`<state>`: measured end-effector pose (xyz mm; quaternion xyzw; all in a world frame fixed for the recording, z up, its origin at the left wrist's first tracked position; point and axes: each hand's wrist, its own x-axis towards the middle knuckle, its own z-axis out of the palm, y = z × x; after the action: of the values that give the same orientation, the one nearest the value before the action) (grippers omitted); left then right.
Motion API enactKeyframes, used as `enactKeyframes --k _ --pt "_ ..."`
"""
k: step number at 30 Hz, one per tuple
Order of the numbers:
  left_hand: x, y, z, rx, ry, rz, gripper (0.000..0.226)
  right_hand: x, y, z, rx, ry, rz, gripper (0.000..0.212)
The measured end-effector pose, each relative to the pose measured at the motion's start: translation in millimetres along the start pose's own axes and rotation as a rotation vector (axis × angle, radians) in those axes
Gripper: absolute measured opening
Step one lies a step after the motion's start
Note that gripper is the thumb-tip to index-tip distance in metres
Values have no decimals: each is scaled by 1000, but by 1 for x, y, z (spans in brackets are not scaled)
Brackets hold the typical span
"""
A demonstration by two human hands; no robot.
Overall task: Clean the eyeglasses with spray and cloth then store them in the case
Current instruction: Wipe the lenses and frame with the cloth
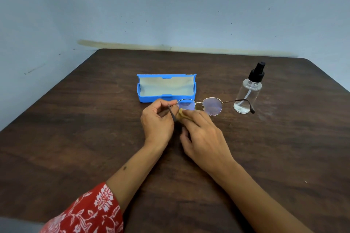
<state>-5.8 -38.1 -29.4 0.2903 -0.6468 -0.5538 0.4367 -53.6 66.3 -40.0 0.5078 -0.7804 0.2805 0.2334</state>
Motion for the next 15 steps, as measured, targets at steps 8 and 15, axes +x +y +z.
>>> enactKeyframes --k 8,15 --pt "1 -1 0 -8 -3 0 6 0 1 1 -10 29 29 35" --pt "1 -2 0 -13 -4 -9 6 3 2 0 -51 91 86 36"
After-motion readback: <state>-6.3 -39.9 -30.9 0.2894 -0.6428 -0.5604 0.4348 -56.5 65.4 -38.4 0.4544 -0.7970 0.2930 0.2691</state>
